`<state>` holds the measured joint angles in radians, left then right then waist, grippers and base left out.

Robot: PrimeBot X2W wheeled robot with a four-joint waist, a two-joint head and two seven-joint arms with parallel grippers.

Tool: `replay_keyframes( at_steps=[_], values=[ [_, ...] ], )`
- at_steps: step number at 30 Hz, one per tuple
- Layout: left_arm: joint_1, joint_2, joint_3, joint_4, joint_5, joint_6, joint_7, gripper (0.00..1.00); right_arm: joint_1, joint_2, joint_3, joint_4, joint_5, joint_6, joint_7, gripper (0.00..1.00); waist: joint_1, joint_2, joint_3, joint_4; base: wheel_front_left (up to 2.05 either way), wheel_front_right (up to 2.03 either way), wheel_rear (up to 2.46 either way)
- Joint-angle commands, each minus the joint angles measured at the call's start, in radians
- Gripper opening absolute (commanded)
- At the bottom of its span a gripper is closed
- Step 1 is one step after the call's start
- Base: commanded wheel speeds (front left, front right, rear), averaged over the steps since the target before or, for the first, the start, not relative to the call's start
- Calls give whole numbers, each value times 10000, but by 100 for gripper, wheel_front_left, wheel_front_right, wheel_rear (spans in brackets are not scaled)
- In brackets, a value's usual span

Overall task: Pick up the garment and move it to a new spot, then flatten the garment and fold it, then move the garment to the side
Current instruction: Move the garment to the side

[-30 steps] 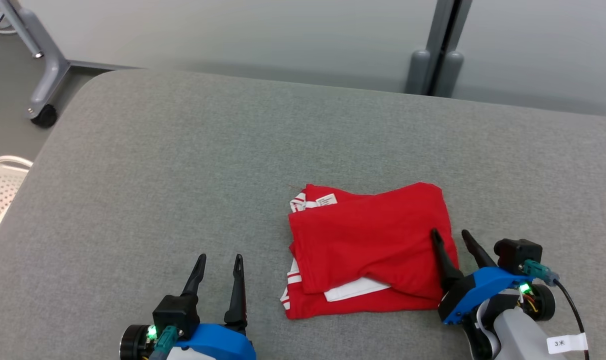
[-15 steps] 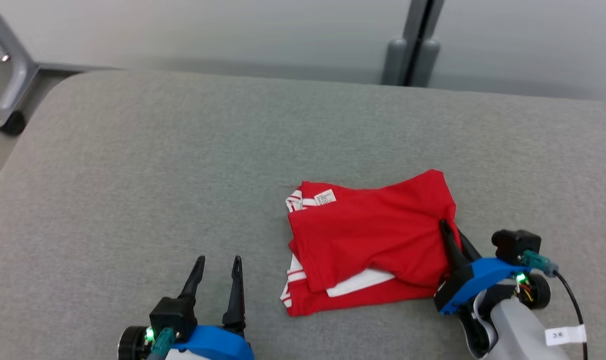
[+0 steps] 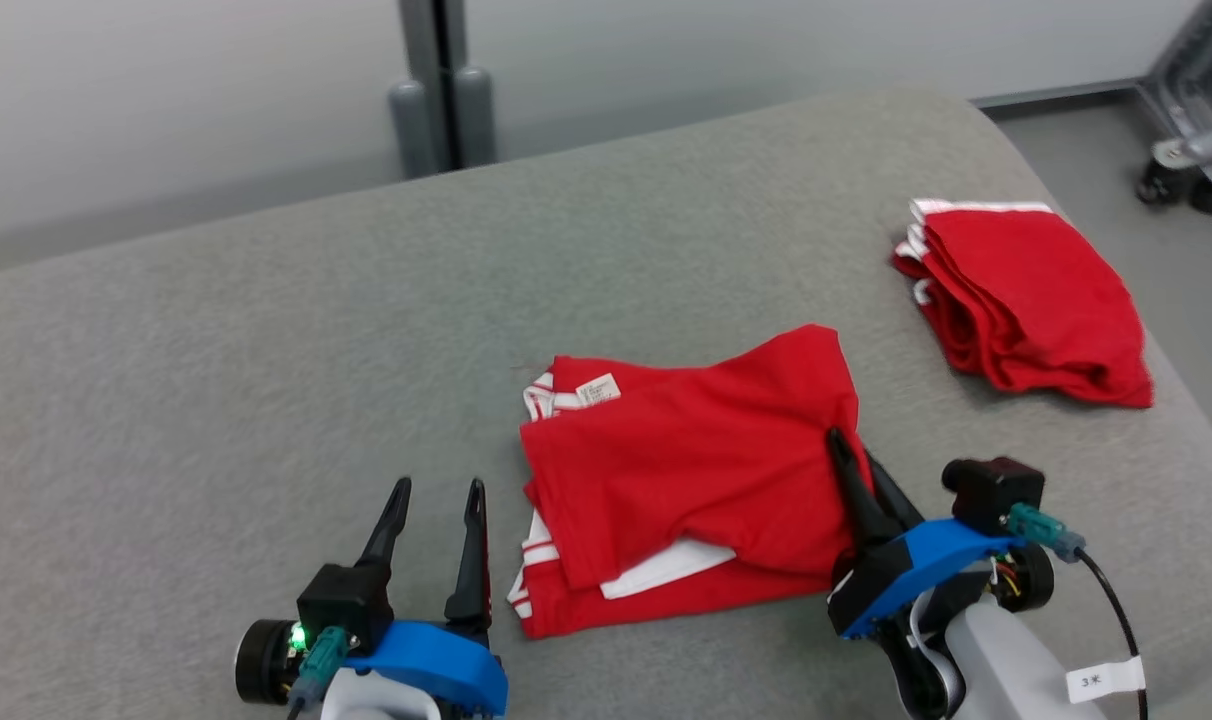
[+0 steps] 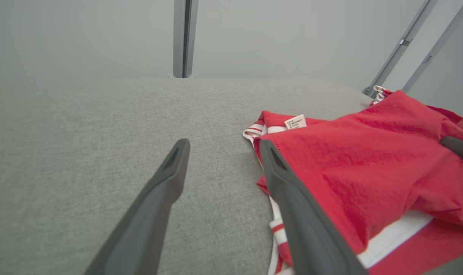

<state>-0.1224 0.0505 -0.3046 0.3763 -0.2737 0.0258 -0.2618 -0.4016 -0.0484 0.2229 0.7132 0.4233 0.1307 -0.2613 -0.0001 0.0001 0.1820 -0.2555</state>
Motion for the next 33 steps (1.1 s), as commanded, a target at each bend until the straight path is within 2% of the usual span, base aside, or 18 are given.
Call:
replay_keyframes(
  at_steps=[1, 6, 10, 15, 20, 26, 27, 28, 29, 33],
  values=[
    [-108, -3, 39, 45, 20, 9, -43, 100, 108, -51, 72, -95, 115, 2, -48, 0, 1, -1, -509, -969, 0, 0, 0],
    [-268, -1, 55, 184, 201, -58, -43, 100, 167, -46, 207, -150, 373, 2, -50, 0, 1, -1, -325, -1844, 0, 0, 0],
    [-356, 2, 31, 226, 259, -62, -43, 100, 98, -45, 249, -226, 332, 2, -48, 0, 1, -1, -131, -2174, 0, 0, 0],
    [-592, 3, -170, 314, 318, -155, -43, 100, -384, -117, 174, -178, 89, 2, -48, 0, 1, -1, 160, -1996, 0, 0, 0],
    [-679, 2, -200, 436, 452, -116, -43, 100, -1511, -466, -197, 62, -223, 2, -49, 0, 1, -1, 449, -1463, 0, 0, 0],
    [-778, -3, -183, 413, 558, -110, -43, 100, -2951, -1687, -1359, 698, -1191, 0, -50, 0, 1, -1, 789, -694, 0, 0, 0],
    [-778, -3, -183, 413, 558, -110, -43, 100, -2951, -1687, -1359, 698, -1191, 0, -50, 0, 1, -1, 789, -694, 0, 0, 0],
    [-797, -1, -171, 407, 565, -105, -43, 100, -3132, -1917, -1585, 826, -1335, 2, -50, 0, 1, -1, 831, -590, 0, 0, 0],
    [-838, 0, -183, 379, 581, -119, -43, 100, -3447, -2421, -2100, 1153, -1727, 2, -49, 0, 1, -1, 920, -384, 0, 0, 0],
    [-931, -3, -294, 341, 521, -93, -45, 100, -3886, -3351, -3223, 1918, -2499, 2, -50, 0, 1, -1, 1085, -11, 0, 0, 0]
  ],
)
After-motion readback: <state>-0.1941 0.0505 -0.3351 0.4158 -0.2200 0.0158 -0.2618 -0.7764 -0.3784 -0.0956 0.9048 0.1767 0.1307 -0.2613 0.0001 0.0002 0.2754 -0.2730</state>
